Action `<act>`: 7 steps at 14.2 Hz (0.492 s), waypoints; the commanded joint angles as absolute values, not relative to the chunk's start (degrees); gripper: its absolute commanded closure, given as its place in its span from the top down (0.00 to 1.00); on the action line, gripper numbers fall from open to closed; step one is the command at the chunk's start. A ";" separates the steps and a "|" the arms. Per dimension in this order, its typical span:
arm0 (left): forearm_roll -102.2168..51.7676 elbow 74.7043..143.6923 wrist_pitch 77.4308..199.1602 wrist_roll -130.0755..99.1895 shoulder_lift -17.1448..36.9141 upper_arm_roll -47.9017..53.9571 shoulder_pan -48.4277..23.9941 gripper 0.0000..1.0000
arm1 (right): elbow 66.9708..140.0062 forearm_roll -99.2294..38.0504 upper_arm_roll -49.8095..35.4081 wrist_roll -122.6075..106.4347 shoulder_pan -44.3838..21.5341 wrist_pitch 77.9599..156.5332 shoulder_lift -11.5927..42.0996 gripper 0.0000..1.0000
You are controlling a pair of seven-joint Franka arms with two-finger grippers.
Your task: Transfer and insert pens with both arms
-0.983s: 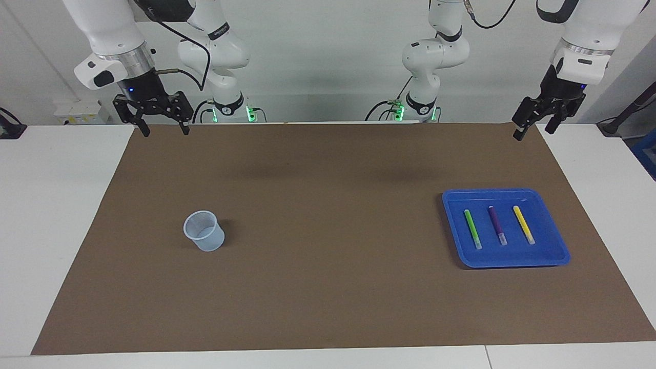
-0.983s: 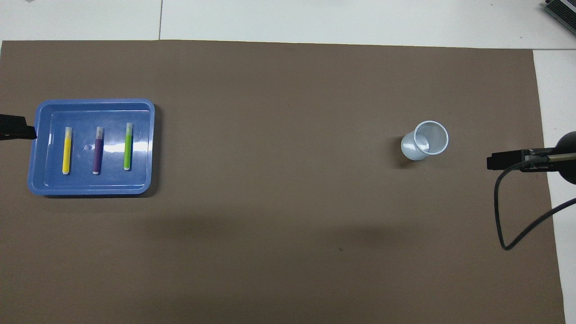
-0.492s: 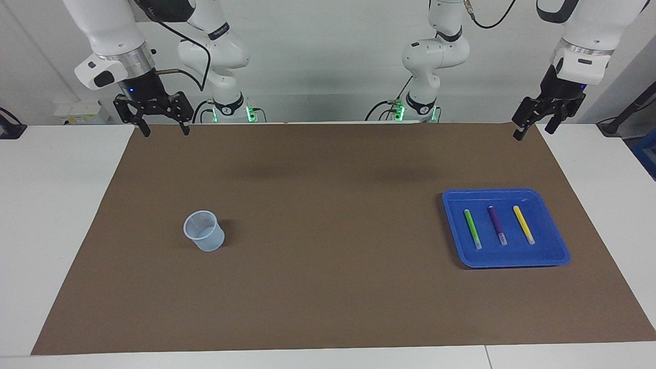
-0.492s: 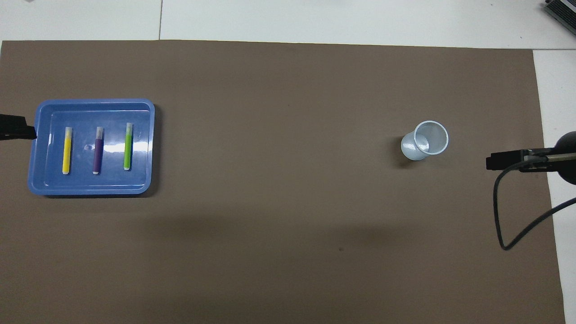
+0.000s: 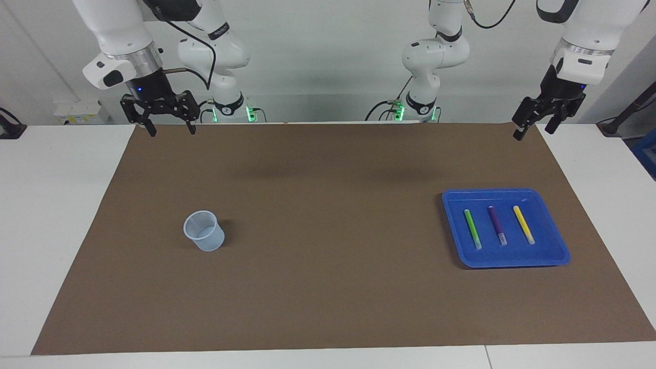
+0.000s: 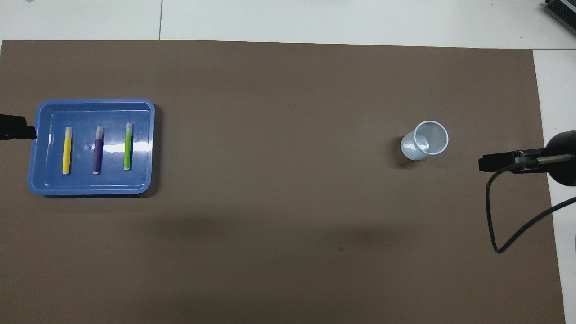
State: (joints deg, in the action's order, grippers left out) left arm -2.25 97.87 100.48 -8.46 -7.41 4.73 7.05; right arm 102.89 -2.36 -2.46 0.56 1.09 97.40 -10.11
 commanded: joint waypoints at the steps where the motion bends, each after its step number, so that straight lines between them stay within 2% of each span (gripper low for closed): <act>1: -2.64 99.40 100.11 -8.44 -9.05 4.57 6.86 1.00 | 103.71 -4.04 -2.46 0.26 1.41 96.33 -11.34 1.00; 7: -2.64 99.40 100.11 -8.44 -9.05 4.57 6.94 1.00 | 103.71 -4.04 -2.72 0.18 1.41 94.57 -11.60 1.00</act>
State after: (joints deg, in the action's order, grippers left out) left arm -2.25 97.87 100.48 -8.46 -7.41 4.73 7.05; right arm 102.89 -2.37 -2.70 0.56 1.08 95.51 -10.31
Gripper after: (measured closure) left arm 0.000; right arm 0.000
